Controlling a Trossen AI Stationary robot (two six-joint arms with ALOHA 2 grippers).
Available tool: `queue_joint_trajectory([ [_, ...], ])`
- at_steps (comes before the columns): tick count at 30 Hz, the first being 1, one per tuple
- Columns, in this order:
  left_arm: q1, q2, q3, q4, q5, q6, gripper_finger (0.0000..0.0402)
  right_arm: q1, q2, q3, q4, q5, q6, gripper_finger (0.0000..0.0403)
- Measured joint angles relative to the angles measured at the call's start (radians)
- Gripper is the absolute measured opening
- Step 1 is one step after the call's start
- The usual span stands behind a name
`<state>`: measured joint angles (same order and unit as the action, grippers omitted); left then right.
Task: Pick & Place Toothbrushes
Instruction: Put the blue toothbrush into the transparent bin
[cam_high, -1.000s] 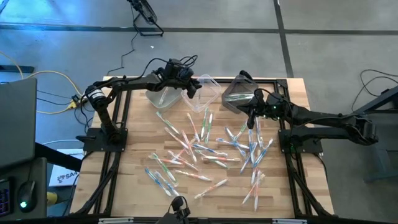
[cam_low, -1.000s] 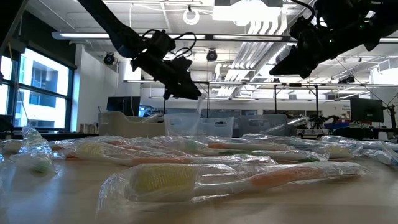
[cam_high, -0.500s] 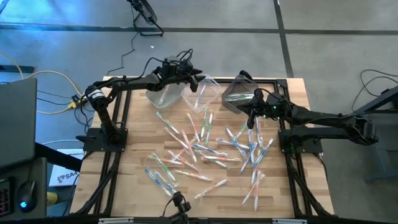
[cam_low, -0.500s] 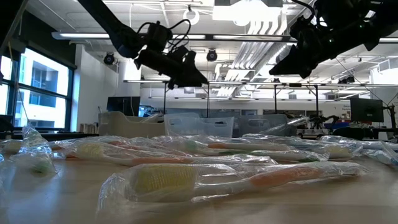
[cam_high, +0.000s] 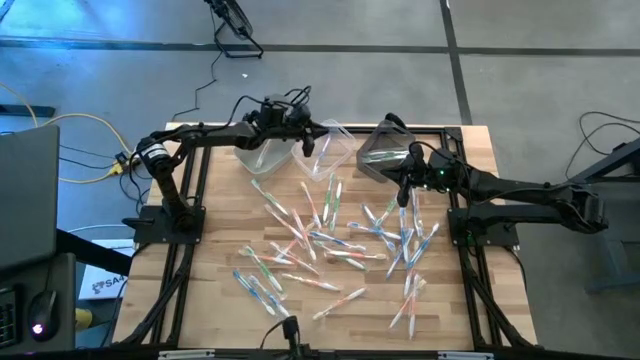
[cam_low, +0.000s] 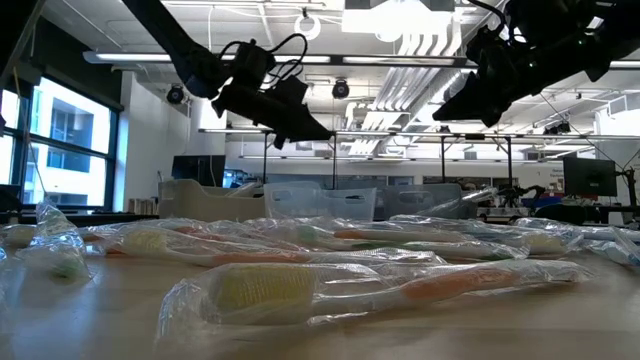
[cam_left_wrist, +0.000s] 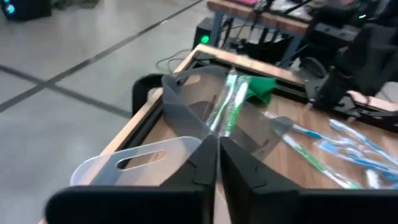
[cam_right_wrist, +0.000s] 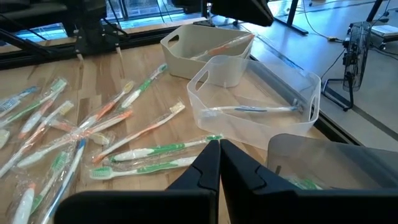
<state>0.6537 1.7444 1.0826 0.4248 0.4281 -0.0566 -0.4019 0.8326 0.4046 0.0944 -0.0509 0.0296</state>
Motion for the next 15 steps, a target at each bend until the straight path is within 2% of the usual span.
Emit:
queue_joint_trajectory([
  [8,-0.002,-0.1,-0.154,0.175,0.031,-0.012,0.0002,0.0,0.0,0.0,0.0,0.026,0.0,0.0003],
  [15,-0.002,-0.24,-0.304,0.219,0.026,-0.009,0.0001,0.0,0.0,0.0,0.0,0.038,0.0,0.0003],
])
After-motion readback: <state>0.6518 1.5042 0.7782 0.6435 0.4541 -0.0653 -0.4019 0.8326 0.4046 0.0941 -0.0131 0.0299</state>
